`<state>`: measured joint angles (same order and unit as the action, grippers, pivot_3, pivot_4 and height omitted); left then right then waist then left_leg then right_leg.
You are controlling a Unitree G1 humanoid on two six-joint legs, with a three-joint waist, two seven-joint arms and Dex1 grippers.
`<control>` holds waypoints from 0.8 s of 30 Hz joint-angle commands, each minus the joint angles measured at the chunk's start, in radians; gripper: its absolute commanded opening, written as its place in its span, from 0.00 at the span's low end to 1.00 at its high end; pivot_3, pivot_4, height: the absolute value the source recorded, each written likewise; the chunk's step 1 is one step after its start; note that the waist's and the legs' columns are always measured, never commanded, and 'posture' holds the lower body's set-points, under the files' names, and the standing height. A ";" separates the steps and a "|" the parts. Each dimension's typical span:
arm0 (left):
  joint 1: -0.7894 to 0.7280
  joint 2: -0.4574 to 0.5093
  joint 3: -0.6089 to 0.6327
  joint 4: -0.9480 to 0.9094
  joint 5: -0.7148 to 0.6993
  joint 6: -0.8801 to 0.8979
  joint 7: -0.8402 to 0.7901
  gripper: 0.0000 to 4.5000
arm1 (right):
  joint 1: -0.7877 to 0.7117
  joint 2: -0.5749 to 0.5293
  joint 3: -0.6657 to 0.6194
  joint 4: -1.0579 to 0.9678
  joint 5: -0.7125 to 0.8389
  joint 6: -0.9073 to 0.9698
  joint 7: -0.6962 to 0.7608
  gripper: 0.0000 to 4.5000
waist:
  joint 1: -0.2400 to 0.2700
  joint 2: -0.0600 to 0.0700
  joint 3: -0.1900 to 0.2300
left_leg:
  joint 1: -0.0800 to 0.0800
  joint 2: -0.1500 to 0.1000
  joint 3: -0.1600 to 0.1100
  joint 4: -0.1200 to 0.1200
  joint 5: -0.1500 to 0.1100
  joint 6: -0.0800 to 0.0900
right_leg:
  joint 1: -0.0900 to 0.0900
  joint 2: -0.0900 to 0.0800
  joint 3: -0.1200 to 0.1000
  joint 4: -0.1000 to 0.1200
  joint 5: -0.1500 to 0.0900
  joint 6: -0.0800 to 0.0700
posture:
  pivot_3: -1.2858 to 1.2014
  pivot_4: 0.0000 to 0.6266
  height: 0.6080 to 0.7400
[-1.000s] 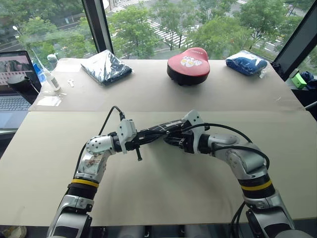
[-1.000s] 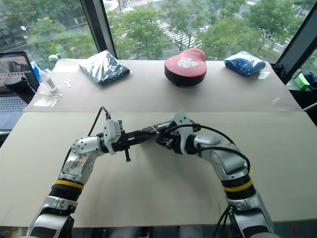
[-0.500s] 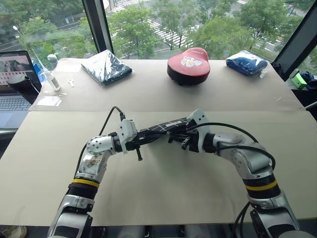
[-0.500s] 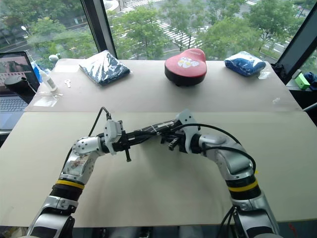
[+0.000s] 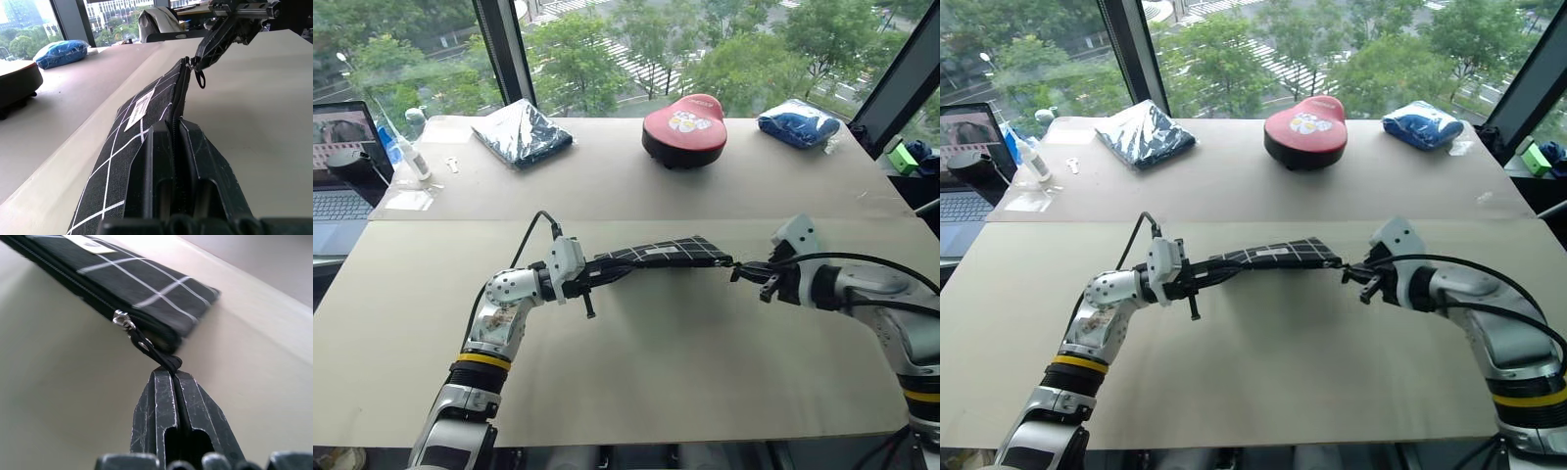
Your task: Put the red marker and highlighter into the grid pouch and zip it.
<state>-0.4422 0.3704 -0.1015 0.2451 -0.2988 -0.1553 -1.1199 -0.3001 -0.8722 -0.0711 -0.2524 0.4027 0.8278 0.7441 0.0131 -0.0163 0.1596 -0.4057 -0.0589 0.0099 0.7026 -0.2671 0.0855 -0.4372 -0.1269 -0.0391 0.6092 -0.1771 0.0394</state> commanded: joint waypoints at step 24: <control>-0.057 -0.005 -0.025 0.091 0.011 -0.060 -0.085 0.18 | 0.287 -0.083 -0.448 -0.120 0.240 0.008 0.222 0.70 | 0.024 0.000 0.000 | 0.000 0.000 0.000 0.001 -0.001 0.001 | 0.001 -0.001 0.000 -0.001 0.000 0.000 | 0.52 0.24 1.00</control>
<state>-0.4764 0.3570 -0.1205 0.3464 -0.2886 -0.1976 -1.1749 -0.0202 -0.9371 -0.4306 -0.3156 0.5941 0.8414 0.9330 0.0375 -0.0164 0.1597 -0.4055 -0.0583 0.0099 0.7034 -0.2679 0.0869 -0.4361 -0.1274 -0.0392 0.6084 -0.1771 0.0395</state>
